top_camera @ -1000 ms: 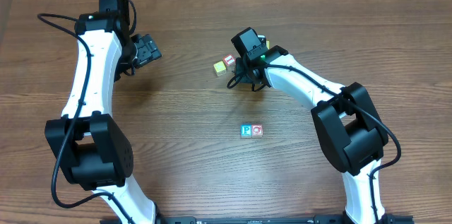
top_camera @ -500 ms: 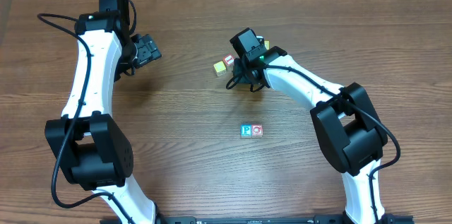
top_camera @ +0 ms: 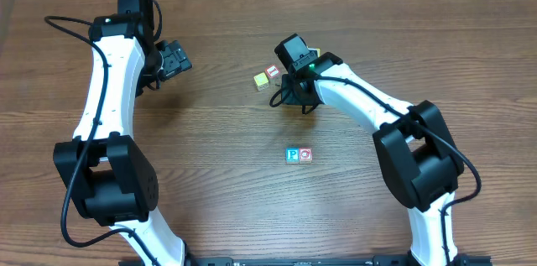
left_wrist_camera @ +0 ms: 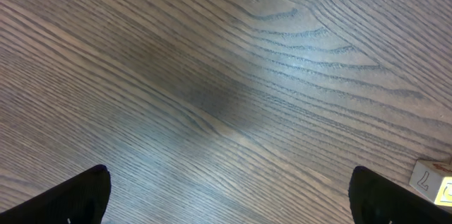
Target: Flip 4 blocks
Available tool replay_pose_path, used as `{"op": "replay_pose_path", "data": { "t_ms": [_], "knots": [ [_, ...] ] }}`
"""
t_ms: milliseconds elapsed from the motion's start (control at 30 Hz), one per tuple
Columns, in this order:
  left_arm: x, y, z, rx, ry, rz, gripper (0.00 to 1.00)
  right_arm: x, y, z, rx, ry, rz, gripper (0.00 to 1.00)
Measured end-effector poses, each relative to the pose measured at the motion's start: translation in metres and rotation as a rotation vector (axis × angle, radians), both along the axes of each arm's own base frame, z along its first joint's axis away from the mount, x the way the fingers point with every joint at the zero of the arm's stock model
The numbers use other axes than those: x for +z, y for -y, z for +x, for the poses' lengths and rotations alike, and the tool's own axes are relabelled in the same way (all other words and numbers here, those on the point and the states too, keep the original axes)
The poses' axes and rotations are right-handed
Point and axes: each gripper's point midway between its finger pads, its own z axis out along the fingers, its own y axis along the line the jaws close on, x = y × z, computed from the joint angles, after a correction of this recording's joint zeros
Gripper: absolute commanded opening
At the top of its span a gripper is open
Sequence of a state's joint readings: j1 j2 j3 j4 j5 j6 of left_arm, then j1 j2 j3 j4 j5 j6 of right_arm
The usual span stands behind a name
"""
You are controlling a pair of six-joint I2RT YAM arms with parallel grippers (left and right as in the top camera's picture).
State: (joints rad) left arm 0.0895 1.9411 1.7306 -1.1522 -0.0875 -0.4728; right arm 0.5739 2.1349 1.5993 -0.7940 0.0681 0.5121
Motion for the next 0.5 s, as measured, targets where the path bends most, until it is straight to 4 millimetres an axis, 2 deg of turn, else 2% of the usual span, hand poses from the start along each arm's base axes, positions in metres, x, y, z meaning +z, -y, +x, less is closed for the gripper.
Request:
{"op": "replay_pose_path", "data": {
  "t_ms": [100, 267, 500],
  "knots": [
    [0.0, 0.0, 0.0, 0.0, 0.0, 0.0, 1.0, 0.016, -0.004, -0.012, 0.02, -0.022, 0.025, 0.33],
    [0.0, 0.0, 0.0, 0.0, 0.0, 0.0, 1.0, 0.042, -0.026, -0.043, 0.092, -0.062, 0.075, 0.33],
    [0.0, 0.0, 0.0, 0.0, 0.0, 0.0, 1.0, 0.038, -0.048, -0.1, 0.192, -0.185, 0.039, 0.33]
  ]
}}
